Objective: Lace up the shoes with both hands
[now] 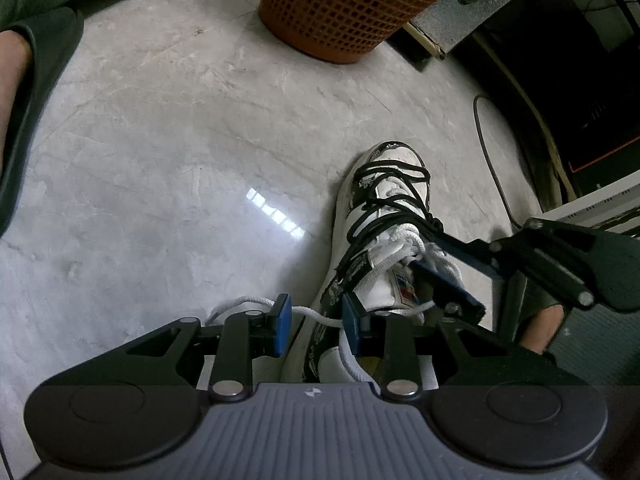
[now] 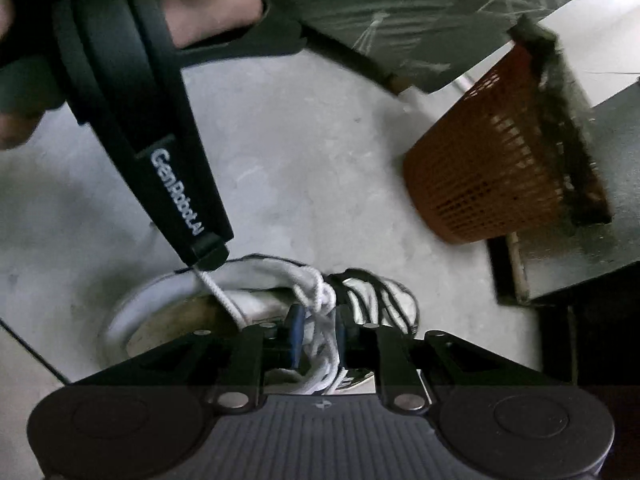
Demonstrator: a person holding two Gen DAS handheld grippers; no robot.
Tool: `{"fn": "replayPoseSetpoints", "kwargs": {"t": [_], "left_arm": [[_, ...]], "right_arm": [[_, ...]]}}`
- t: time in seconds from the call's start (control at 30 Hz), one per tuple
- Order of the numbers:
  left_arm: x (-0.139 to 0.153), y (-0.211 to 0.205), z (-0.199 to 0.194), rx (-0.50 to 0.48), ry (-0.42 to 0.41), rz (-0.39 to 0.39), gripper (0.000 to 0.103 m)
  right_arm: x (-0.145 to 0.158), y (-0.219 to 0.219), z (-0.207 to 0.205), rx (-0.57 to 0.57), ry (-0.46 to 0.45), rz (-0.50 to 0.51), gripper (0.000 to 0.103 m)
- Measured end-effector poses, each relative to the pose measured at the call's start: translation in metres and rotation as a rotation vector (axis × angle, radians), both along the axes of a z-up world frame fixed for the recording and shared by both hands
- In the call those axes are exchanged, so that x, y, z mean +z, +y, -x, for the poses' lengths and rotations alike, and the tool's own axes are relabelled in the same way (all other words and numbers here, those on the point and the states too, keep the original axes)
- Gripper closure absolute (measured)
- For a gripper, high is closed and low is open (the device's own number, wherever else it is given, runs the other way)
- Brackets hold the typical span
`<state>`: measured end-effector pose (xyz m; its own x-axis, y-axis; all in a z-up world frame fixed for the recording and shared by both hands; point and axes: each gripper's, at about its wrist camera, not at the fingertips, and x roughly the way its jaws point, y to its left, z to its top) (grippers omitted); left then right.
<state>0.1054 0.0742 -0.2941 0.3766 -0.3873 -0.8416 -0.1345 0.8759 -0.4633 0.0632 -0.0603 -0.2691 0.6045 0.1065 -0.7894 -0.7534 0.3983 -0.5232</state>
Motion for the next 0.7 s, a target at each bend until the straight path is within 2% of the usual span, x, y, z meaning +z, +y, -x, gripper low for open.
{"fn": "replayPoseSetpoints", "kwargs": {"t": [0.2, 0.27, 0.43, 0.67, 0.7], "left_arm": [[0.000, -0.001, 0.000, 0.002, -0.001, 0.000, 0.071], [0.000, -0.001, 0.000, 0.001, 0.000, 0.003, 0.071], [0.000, -0.002, 0.000, -0.012, 0.002, 0.007, 0.071], [-0.001, -0.003, 0.001, -0.018, 0.003, 0.010, 0.071], [-0.001, -0.003, 0.001, -0.019, 0.004, 0.010, 0.071]], "right_arm": [[0.004, 0.002, 0.005, 0.037, 0.027, -0.024, 0.085], [0.001, 0.006, 0.008, 0.081, 0.051, -0.006, 0.085], [-0.005, 0.011, 0.001, 0.071, 0.053, 0.008, 0.085], [-0.016, 0.015, 0.003, 0.123, 0.007, 0.095, 0.087], [-0.015, 0.015, 0.002, 0.127, 0.025, 0.088, 0.087]]}}
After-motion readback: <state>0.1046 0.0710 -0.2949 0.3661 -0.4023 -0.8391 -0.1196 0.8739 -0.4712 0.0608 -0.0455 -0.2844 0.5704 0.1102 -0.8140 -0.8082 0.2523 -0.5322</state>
